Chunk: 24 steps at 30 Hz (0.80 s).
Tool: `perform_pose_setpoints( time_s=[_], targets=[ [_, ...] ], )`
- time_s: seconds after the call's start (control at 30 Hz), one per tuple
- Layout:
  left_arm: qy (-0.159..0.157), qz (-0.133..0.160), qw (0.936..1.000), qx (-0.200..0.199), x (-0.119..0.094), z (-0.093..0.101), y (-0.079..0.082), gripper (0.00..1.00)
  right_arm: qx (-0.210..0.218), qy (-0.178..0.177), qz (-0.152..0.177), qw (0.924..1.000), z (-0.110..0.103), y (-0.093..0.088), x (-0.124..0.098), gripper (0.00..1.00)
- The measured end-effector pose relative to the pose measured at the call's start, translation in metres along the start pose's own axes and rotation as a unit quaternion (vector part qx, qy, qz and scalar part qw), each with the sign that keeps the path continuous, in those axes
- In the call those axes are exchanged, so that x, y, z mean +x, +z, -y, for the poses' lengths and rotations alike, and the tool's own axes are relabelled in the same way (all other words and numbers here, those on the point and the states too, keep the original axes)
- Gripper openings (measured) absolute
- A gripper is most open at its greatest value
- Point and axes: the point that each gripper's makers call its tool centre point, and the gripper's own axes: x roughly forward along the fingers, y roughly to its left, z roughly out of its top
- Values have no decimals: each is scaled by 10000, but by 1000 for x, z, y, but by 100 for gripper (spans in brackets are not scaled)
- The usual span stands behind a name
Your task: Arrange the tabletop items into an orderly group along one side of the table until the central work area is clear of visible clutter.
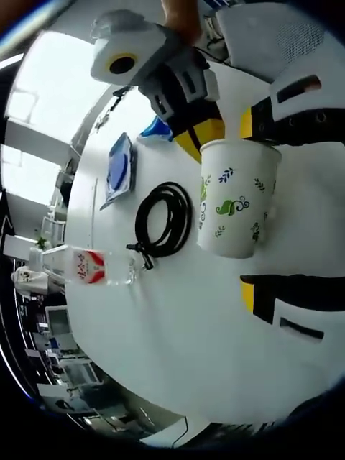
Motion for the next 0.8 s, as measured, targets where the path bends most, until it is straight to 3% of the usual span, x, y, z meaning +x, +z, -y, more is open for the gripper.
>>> perform_pose_setpoints(
  time_s=[0.23,0.33,0.63,0.73,0.8],
  targets=[
    [-97,102,9998,-148,-1,4,-1,70,396,-161,-301,9986,29,-2,-21,0],
    [-144,101,9997,-186,1,7,-2,70,804,-97,-427,9958,33,-3,-26,0],
    [-268,111,9992,-266,2,14,-5,69,1130,-23,-596,9918,36,2,-31,0],
    [-274,98,9992,-285,2,13,-10,69,1178,-8,-829,9896,42,3,-37,0],
    [-265,120,9989,-369,1,12,-14,69,1476,48,-875,9852,46,7,-40,0]
  ],
)
